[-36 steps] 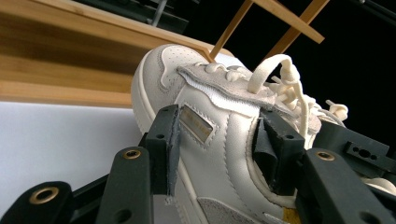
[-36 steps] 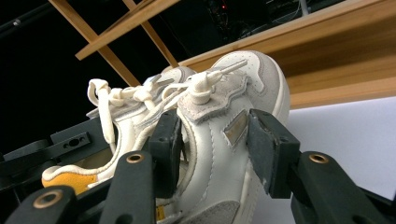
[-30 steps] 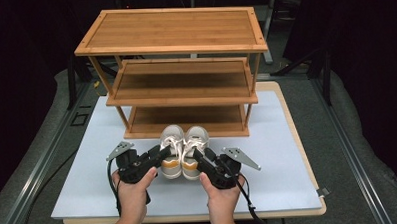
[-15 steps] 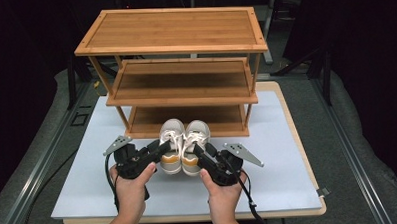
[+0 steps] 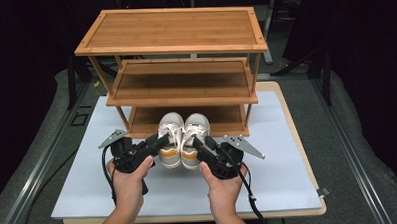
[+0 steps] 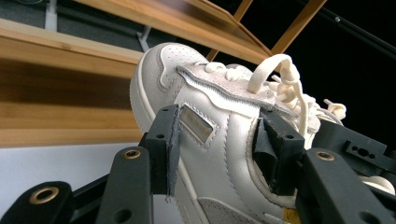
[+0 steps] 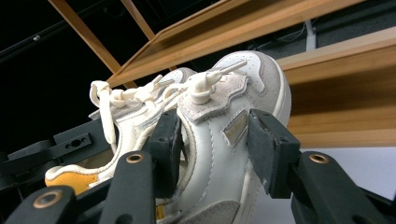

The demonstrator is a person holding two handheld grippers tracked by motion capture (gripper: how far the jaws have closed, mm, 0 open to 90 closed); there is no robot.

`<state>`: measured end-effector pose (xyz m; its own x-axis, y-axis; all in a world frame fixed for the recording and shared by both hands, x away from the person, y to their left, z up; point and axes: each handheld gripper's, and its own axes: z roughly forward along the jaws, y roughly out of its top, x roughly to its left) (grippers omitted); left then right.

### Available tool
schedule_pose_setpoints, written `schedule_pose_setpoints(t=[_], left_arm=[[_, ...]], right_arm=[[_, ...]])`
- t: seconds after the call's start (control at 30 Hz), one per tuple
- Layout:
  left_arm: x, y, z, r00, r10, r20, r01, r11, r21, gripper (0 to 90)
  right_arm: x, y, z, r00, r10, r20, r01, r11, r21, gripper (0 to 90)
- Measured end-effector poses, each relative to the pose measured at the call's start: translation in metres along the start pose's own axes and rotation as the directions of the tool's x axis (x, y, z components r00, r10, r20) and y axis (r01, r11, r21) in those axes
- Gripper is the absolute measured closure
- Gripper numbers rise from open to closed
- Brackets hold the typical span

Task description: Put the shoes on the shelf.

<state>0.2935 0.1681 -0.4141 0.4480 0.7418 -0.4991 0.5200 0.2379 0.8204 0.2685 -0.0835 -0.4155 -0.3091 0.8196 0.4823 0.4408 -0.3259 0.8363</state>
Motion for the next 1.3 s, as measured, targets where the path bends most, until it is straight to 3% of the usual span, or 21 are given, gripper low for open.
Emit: schedule_pose_setpoints(t=[0.53,0.57,0.63,0.73,0.87,1.03,1.3], left_arm=[[-0.004,0.02,0.005,0.9999,0.005,0.012,-0.004,1.0,-0.005,53.9],[-0.004,0.021,0.005,0.9999,0.005,0.012,-0.005,1.0,-0.006,53.8],[-0.005,0.023,0.005,0.9999,0.009,0.009,-0.009,0.9999,-0.005,53.8],[-0.006,0.027,0.005,0.9999,0.011,0.008,-0.011,0.9999,-0.007,53.8],[-0.006,0.031,0.005,0.9998,0.015,0.01,-0.015,0.9998,-0.01,53.8],[-0.007,0.038,0.008,0.9997,0.023,0.007,-0.023,0.9996,-0.017,53.8],[-0.005,0.043,0.015,0.9998,0.02,0.005,-0.02,0.9998,-0.007,53.8]], right_arm=[[0.004,0.02,0.002,0.9997,-0.022,-0.005,0.022,1.0,0.008,55.7],[0.004,0.021,0.004,0.9998,-0.021,-0.005,0.021,1.0,-0.016,55.6],[0.005,0.024,0.004,0.9996,-0.026,0.008,0.026,1.0,0.006,55.6],[0.005,0.026,0.006,0.9995,-0.025,-0.017,0.025,0.999,-0.02,55.7],[0.007,0.03,0.006,0.9994,-0.033,0.004,0.033,0.999,-0.006,55.7],[0.009,0.036,0.01,0.9992,-0.037,-0.014,0.036,0.999,-0.028,55.7],[0.005,0.041,0.016,0.9993,-0.038,-0.003,0.038,0.999,-0.017,55.7]])
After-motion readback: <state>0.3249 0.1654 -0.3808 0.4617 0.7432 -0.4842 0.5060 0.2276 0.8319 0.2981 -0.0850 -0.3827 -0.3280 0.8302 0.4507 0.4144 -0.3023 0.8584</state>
